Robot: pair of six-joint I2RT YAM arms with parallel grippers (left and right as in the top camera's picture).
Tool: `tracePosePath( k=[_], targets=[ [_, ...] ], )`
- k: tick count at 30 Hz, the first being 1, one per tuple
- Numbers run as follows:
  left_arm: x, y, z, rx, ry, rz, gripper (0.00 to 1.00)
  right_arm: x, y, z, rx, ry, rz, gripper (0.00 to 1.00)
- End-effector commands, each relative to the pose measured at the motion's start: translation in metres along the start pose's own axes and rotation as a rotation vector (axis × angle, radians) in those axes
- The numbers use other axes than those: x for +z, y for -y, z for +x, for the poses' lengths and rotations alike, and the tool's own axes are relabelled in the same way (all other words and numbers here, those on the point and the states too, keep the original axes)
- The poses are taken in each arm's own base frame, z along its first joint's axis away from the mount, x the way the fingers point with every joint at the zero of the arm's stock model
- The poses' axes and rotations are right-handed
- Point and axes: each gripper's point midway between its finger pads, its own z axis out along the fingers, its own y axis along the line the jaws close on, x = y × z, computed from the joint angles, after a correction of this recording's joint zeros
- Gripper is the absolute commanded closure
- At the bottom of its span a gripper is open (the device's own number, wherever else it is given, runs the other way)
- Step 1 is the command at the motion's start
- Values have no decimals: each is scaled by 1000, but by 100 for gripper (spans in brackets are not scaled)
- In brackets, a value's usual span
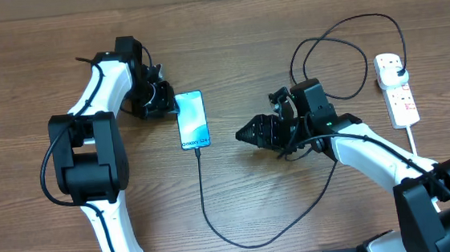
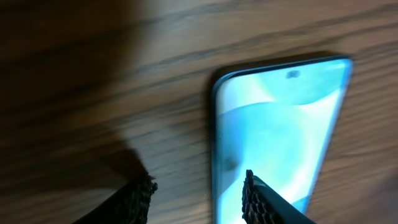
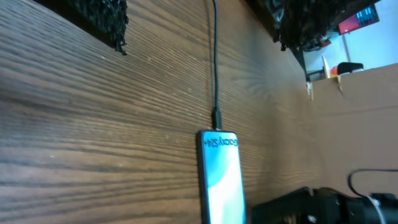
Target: Plug charger to phone and switch on socket
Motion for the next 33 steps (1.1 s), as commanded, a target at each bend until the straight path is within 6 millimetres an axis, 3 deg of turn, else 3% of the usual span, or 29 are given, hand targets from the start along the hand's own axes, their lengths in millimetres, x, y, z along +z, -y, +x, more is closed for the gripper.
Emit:
tracePosePath(
  k=[1,9,13,20,26,27,28,30,33],
  targets=[
    [-26,-7,-21,22,49,-85,50,-16,-9,-18,-52,57,78,20],
    [-134,35,-50,102,271,-65,51,-60,-7,-36,-76,149,321,20],
    [-191,58,-45,139,374,-42,51,-90,-20,-46,-99,237,386,27],
    [-262,85,-23,193,528,-12,49,-152,-50,-56,-149,400,403,28],
    [-299,96,-5,223,620,-5,45,-212,-47,-47,-87,518,416,28],
    [-303,98,-3,225,628,-4,36,-222,-44,-44,-81,535,425,28],
    [-305,98,-2,227,633,-4,19,-233,-41,-39,-78,553,437,28],
    [-305,98,-1,226,631,-4,0,-247,-37,-34,-66,580,452,29],
    [-302,97,-1,223,622,-7,1,-269,-28,-29,-19,634,473,32]
  ],
)
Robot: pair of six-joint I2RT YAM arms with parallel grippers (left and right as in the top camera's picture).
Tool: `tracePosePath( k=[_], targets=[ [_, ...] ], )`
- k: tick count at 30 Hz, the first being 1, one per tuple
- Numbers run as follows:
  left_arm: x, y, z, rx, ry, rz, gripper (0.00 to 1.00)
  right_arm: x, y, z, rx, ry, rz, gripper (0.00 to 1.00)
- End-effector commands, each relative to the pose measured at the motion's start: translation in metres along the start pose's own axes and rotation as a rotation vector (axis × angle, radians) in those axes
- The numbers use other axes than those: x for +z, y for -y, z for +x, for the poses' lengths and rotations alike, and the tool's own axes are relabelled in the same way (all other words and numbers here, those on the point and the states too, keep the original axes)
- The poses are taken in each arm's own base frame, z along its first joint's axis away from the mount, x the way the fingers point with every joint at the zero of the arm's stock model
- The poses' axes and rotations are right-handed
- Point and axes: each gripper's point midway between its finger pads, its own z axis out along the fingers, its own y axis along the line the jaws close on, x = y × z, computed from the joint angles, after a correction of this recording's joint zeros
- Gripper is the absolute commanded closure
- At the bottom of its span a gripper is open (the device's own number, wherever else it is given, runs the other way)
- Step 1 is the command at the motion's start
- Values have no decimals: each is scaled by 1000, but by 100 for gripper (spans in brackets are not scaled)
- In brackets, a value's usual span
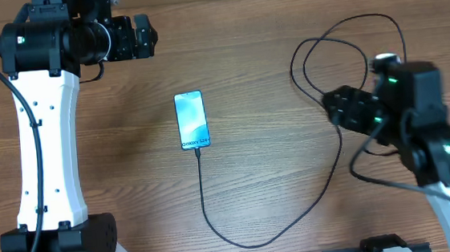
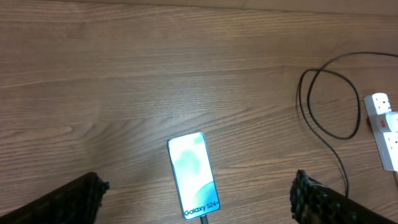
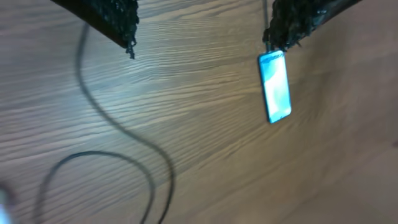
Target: Plug charger to phone and switch on socket
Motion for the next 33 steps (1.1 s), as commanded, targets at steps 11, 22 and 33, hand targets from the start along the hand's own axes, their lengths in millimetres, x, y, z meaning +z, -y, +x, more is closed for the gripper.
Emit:
tracePosePath(
  k=[11,22,33],
  targets=[
    [-6,1,-3,16,17,6,0,-39,74,-34,204,137,124,77],
    [-6,1,-3,16,17,6,1,-31,122,-79,310,127,161,96],
    [-6,1,-3,16,17,6,1,-1,169,-117,403,161,115,96]
  ],
)
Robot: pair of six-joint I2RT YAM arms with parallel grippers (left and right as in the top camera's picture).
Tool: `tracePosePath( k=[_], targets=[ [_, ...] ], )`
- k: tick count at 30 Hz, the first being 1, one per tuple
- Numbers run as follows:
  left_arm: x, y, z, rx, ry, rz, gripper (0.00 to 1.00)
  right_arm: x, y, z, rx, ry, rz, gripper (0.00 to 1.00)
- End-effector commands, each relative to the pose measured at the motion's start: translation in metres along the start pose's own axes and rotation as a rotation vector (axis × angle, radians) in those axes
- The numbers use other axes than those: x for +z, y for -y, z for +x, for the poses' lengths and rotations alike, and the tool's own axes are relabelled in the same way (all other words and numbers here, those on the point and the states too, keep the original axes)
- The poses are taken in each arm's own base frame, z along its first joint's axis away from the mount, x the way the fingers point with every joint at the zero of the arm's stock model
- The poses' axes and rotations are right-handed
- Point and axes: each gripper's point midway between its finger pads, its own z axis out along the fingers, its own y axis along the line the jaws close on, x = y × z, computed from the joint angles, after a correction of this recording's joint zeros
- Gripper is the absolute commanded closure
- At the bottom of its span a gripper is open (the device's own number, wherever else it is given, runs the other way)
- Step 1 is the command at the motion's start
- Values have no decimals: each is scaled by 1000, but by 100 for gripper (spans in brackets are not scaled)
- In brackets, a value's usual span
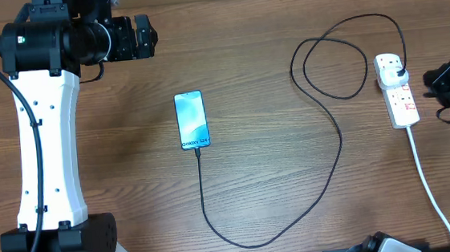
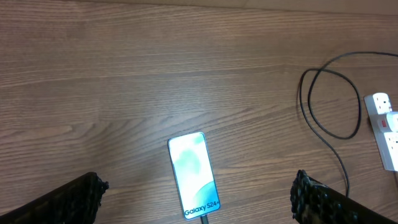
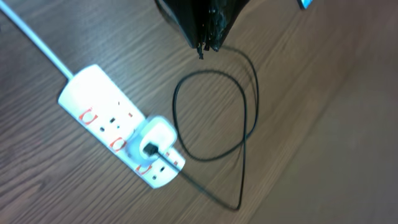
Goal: Plug charger to phone and switch on socket
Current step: 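Move the right gripper to the power strip's orange switch beside the plug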
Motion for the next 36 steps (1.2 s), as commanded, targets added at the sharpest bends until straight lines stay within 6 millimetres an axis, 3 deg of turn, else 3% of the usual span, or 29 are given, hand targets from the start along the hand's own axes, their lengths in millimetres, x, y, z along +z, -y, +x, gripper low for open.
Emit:
tracePosePath(
  k=[1,7,22,36],
  targets=[
    [-6,1,-3,17,17,7,0,8,5,-15,33,-3,-35,96],
    [-6,1,-3,17,17,7,0,42,34,-22,87,-51,-1,96],
    [-6,1,-3,17,17,7,0,109,68,-43,58,-37,31,96],
    [-6,1,-3,17,17,7,1,133,99,-52,55,-1,140,96]
  ],
)
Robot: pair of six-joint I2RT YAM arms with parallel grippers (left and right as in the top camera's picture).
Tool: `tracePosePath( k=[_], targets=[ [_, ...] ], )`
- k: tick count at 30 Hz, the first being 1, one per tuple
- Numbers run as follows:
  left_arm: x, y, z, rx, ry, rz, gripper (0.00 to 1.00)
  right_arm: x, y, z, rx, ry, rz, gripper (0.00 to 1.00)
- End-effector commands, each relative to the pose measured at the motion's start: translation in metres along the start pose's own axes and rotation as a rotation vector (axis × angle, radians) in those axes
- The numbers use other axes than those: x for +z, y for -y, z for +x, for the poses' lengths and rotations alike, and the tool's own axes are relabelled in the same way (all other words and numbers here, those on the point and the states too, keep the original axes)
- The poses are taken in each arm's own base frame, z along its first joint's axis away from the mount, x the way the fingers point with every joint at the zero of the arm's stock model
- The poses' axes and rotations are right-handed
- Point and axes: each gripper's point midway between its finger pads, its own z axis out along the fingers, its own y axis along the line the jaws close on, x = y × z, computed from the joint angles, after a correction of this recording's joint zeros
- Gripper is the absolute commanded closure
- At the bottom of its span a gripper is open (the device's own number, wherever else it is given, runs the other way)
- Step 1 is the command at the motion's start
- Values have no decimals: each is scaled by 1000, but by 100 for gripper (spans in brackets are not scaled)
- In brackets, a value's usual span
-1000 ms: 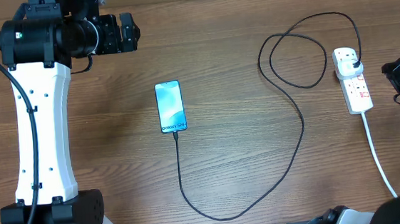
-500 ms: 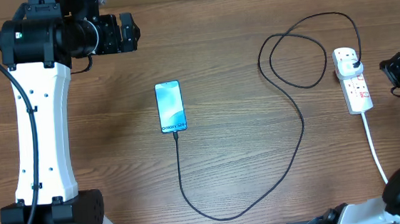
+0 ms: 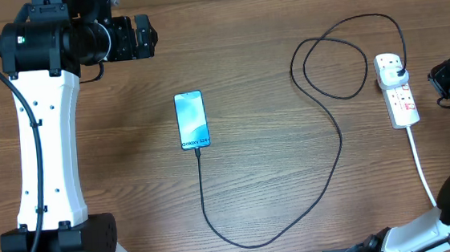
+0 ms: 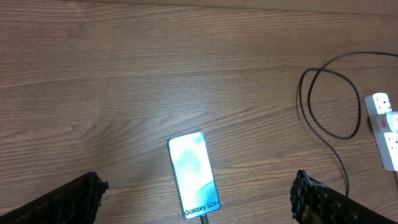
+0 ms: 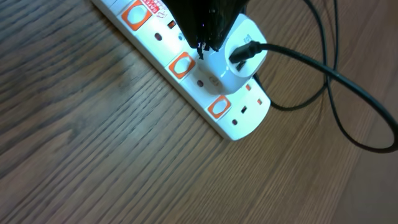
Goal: Plug charger to phone and switch on socket
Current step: 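Move the right gripper to the power strip's orange switch beside the plug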
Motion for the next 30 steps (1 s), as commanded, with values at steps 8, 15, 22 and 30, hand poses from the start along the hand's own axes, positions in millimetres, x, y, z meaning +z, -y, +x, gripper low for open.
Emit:
tracePosePath(
  k=[8,15,22,30],
  targets=[
    [-6,1,-3,17,17,7,0,28,20,0,11,-27,49,96],
    [-6,1,-3,17,17,7,1,49,25,15,22,-94,20,96],
    [-6,1,-3,17,17,7,1,61,28,22,14,-126,5,96],
    [-6,1,-3,17,17,7,0,63,22,22,-28,-130,-38,96]
  ],
)
